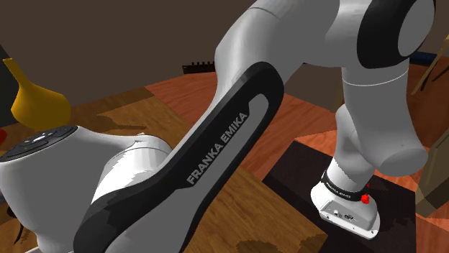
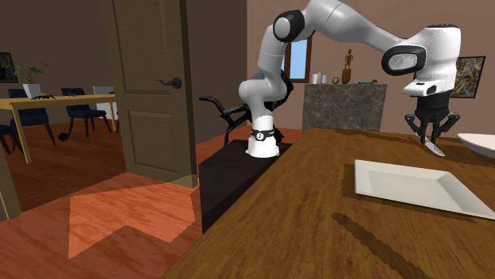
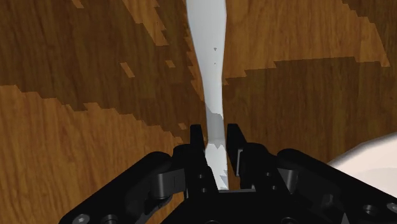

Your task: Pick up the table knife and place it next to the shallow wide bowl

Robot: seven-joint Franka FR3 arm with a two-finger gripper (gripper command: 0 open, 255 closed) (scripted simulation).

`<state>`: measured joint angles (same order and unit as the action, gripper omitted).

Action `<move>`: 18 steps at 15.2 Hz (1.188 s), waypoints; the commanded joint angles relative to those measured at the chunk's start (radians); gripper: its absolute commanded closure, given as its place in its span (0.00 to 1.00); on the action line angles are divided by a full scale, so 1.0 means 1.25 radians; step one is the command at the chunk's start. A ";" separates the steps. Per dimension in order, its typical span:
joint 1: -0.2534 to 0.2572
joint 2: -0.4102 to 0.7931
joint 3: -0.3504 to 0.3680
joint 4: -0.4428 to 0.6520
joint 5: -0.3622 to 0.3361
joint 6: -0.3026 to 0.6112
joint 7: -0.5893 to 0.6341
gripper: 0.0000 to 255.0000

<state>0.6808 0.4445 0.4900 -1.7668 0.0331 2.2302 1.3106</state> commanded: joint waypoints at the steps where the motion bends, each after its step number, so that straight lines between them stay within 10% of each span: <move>1: 0.000 0.000 0.000 0.000 0.000 0.000 0.000 1.00; 2: 0.000 0.000 0.000 0.000 0.000 0.000 0.000 0.00; 18: -0.023 -0.051 0.008 0.033 0.022 -0.083 -0.013 0.00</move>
<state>0.6527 0.3805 0.5005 -1.7262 0.0602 2.1273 1.2938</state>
